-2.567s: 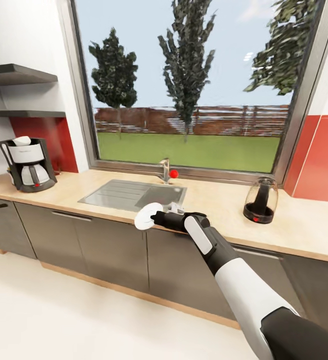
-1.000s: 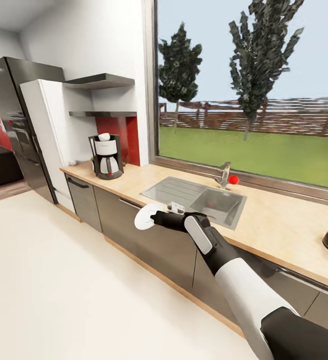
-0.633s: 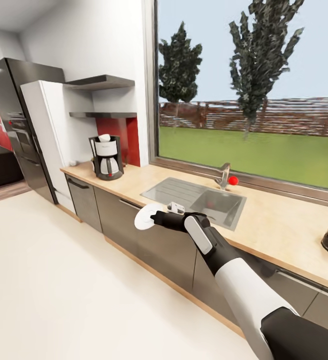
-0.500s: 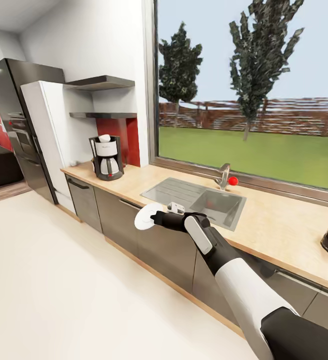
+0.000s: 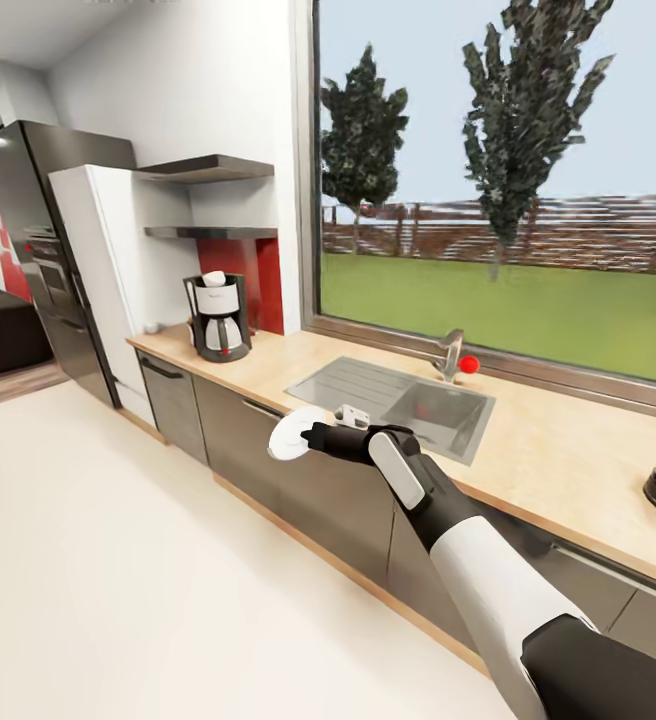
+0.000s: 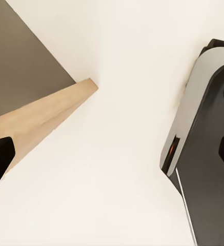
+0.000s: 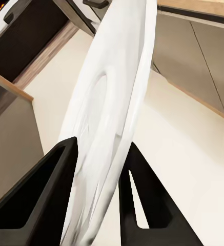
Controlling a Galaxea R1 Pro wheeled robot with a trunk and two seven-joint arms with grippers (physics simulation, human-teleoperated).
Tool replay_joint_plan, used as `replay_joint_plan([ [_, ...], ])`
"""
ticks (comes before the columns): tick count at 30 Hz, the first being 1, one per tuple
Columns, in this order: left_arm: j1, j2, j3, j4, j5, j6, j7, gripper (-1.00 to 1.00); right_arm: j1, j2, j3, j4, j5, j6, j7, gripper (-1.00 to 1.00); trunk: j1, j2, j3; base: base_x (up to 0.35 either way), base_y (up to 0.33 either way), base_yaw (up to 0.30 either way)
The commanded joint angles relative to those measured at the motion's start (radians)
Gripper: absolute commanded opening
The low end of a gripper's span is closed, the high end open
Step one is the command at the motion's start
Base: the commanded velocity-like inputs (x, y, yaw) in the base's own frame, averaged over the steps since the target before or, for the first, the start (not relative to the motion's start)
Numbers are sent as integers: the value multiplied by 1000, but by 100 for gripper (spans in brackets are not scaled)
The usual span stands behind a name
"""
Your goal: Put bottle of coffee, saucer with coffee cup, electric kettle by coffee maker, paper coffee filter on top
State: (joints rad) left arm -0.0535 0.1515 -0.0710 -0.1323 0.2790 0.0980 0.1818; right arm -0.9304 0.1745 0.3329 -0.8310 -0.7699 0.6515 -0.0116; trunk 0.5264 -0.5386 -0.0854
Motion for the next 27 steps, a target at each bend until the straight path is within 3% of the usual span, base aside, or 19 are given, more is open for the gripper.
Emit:
replay_joint_plan([
  [1,0,0,-7,-3,8,6,5,100,-1,0,0,-1,-2,4,-1,-100,-4,6,1,0,0,219],
  [20,0,0,-7,-3,8,7,5,100,-1,0,0,1,-3,4,-1,-100,-76,139,61,0,0,273],
  [27,0,0,-7,-3,8,6,5,100,-1,0,0,1,-3,4,-1,-100,-76,139,61,0,0,279],
])
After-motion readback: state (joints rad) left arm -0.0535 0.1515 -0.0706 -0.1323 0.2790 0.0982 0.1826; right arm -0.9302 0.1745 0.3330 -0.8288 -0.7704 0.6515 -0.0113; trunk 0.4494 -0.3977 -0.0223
